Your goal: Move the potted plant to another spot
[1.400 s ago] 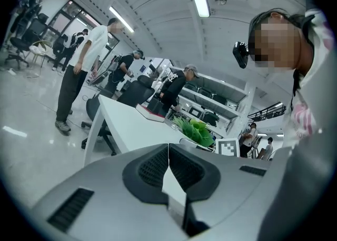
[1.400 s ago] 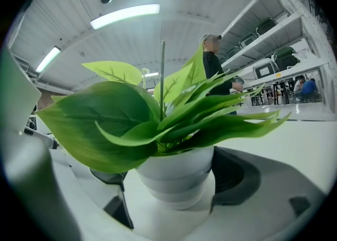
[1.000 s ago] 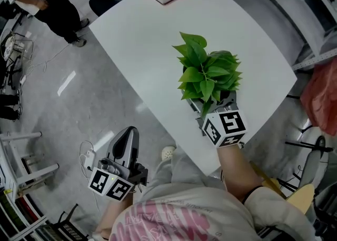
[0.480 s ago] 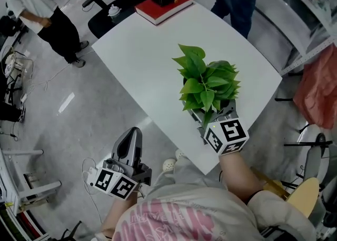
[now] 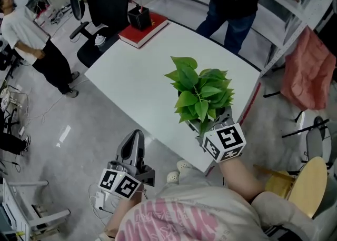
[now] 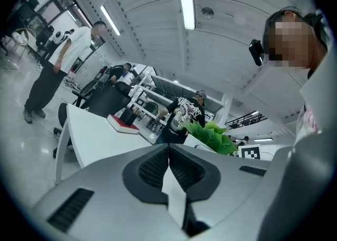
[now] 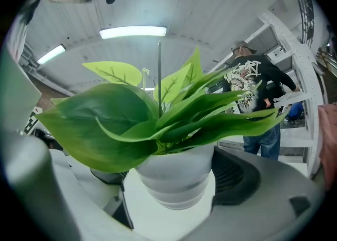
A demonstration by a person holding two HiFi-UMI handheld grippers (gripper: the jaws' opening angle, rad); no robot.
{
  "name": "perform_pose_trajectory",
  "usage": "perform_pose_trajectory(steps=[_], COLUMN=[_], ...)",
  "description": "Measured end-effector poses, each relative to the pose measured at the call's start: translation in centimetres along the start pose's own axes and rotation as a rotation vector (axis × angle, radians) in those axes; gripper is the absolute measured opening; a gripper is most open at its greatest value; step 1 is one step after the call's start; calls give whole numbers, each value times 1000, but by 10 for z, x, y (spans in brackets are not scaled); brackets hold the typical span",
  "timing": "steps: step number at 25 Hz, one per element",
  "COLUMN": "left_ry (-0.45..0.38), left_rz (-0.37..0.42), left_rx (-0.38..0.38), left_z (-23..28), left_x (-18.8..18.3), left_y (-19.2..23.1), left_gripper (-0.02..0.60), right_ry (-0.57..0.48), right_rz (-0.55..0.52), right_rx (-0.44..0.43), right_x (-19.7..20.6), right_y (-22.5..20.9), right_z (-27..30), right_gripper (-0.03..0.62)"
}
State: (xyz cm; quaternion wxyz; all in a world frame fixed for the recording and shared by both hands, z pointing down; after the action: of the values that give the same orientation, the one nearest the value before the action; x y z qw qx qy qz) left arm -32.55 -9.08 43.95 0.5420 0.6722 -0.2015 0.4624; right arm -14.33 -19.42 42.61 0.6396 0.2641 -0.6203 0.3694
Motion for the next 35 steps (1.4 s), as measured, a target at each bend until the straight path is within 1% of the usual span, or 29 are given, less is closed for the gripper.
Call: perform_pose_trajectory(steps=[4,8,13,18,22,27,35], left_ry=[0,17,47,75,91,107,102], left_rz=[6,7,0,-3,0,-7,13], left_rx=[68,117,172,221,253,265,270], left_z=[11,9,7,-2,-7,-4,19], left_x=[-14,-22,-7,5,9,17,27], left_y=[2,-2,-17,-36,-44,-54,-75], left_gripper=[25,25,25,25,25,25,25], right_ry=[-20,-30,-41,-41,-40,-37,-53], right_rz=[-14,-9,-2,9,12,18,23], right_rx=[56,113,193,245,264,264,267], right_x=[-10,-17,-11,-5,-2,-1,-5], right_y=[4,8,0,4,13,14,-16], right_z=[-6,-20,-56,-93,-108,-120,-130], right_gripper=[497,498,499,497,499,499,499])
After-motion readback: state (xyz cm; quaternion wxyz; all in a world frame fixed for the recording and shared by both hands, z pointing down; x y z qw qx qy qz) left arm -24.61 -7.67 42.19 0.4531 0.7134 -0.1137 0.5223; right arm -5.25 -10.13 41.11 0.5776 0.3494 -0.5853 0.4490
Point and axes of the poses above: the fingertips, and each gripper's own axes: z forward along the fingers, y to its left, x out of its underside, the point moved 2 cm from there along -z, backward along the fingers, and after that the axes turned 1 degree about y, right-handed, at the moved point
